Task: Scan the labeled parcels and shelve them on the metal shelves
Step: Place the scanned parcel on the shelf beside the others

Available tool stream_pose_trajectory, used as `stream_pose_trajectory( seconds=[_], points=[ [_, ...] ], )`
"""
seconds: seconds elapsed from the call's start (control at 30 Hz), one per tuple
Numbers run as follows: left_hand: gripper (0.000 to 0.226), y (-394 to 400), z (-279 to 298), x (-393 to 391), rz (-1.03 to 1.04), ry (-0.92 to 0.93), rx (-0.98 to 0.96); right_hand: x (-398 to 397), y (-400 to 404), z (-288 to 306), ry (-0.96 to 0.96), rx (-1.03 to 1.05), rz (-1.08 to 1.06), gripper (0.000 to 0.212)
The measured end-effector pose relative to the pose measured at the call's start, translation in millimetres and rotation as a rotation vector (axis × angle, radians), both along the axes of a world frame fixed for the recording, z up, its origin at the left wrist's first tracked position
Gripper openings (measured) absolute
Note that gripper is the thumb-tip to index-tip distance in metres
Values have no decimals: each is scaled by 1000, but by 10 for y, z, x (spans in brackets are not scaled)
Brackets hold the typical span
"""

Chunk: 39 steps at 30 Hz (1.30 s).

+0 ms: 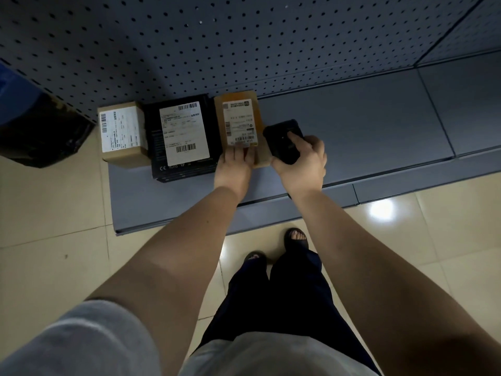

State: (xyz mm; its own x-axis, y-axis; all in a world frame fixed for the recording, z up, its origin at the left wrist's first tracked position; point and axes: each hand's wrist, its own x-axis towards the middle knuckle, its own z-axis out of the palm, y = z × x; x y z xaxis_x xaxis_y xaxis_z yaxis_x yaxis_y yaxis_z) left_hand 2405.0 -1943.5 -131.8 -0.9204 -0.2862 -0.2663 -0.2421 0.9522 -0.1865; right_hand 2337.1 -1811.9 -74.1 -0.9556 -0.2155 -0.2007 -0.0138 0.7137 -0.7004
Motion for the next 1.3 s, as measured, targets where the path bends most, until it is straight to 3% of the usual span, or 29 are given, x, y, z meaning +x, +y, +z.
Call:
stream_pose_trajectory(
  seconds=[0.3, 0.6, 0.73, 0.93, 1.13, 1.3],
  points=[
    [65, 187, 21, -37, 16, 19, 67, -21, 273, -34, -1, 8, -28, 60],
    [60, 1218, 714, -888, -266, 60, 186, -517, 1573, 385, 47, 15, -314, 60],
    [64, 2136, 1042, -1493, -432, 112, 158, -894, 2544, 667, 134, 53, -449, 61],
    [69, 4122, 1375, -2234, -659, 130, 172, -1328, 4495, 911, 164, 143, -587, 61],
    [73, 6050, 1728, -2959, -714, 194, 224, -1725, 6408, 1249, 152, 175, -672, 61],
    [73, 7204, 1951, -3521, -754, 226, 277, -2064, 7520, 1456, 165, 167, -761, 62]
  ],
)
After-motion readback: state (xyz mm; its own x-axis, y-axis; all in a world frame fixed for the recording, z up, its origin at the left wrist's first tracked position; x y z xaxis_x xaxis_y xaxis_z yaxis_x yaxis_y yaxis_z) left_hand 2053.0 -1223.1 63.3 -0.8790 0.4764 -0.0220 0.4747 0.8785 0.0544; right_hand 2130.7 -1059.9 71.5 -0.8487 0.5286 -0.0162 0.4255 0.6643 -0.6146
